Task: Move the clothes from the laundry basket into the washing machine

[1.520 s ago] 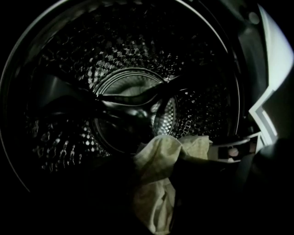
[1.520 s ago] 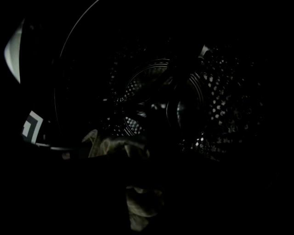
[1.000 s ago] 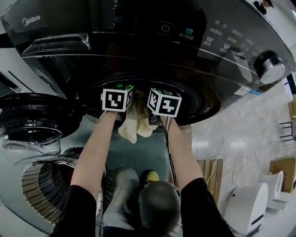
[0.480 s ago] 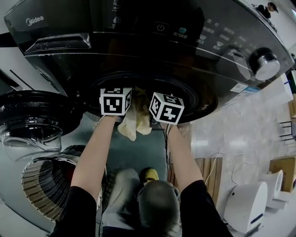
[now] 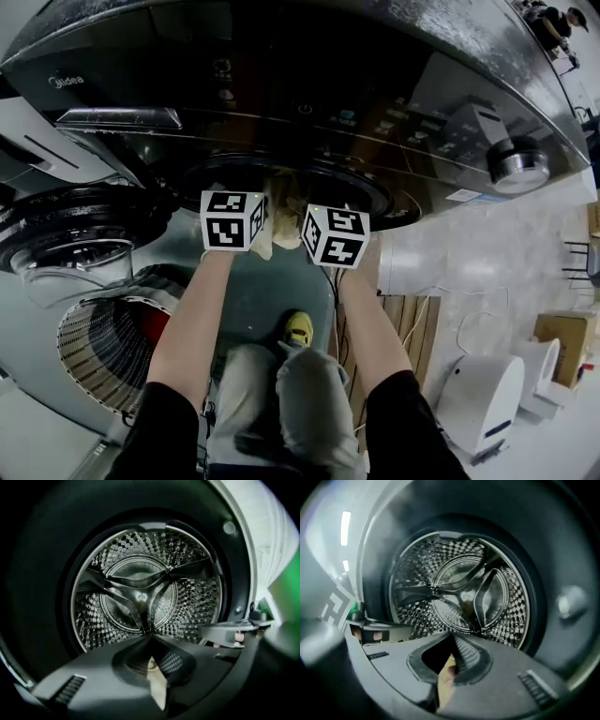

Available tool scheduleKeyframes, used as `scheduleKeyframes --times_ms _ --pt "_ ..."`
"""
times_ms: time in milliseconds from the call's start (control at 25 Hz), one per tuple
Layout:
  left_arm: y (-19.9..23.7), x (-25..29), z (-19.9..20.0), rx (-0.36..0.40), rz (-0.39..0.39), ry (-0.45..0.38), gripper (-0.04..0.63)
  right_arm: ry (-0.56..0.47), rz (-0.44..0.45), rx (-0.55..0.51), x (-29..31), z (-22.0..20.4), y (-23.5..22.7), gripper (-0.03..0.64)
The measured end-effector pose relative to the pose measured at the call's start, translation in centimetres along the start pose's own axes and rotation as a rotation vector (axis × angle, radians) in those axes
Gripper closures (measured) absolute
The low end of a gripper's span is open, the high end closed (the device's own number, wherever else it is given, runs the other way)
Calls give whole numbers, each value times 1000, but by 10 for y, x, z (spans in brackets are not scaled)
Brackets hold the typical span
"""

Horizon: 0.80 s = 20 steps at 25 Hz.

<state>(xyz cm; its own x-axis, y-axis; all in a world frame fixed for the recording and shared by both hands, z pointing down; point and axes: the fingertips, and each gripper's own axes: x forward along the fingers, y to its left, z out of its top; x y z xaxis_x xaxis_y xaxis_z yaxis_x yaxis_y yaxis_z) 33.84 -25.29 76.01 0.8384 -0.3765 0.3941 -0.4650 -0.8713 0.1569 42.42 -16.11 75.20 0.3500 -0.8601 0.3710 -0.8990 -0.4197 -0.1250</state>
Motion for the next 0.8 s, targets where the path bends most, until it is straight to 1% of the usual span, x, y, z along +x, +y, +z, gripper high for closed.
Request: scheduleKeyframes --times_ms 80,160,240,320,400,520,680,800 --pt "-3 -7 3 5 -11 12 584 19 11 -4 -5 2 6 614" --pt "-6 -17 5 -8 -17 28 584 33 18 -6 -15 5 11 614" --pt "-8 -30 5 -35 -10 48 584 37 33 -41 -29 10 18 614" --pt "-11 -44 7 -30 0 71 584 44 53 -61 -44 15 25 614" --pt "-13 -58 9 -24 8 95 584 63 68 -51 -58 19 31 614" --pt "-17 -80 14 -39 12 122 584 93 80 -25 -78 24 37 614" --pt "-25 -110 22 -32 14 154 584 116 80 5 -105 38 43 614" --pt "-30 -128 33 -39 13 160 584 116 69 22 -122 53 46 612"
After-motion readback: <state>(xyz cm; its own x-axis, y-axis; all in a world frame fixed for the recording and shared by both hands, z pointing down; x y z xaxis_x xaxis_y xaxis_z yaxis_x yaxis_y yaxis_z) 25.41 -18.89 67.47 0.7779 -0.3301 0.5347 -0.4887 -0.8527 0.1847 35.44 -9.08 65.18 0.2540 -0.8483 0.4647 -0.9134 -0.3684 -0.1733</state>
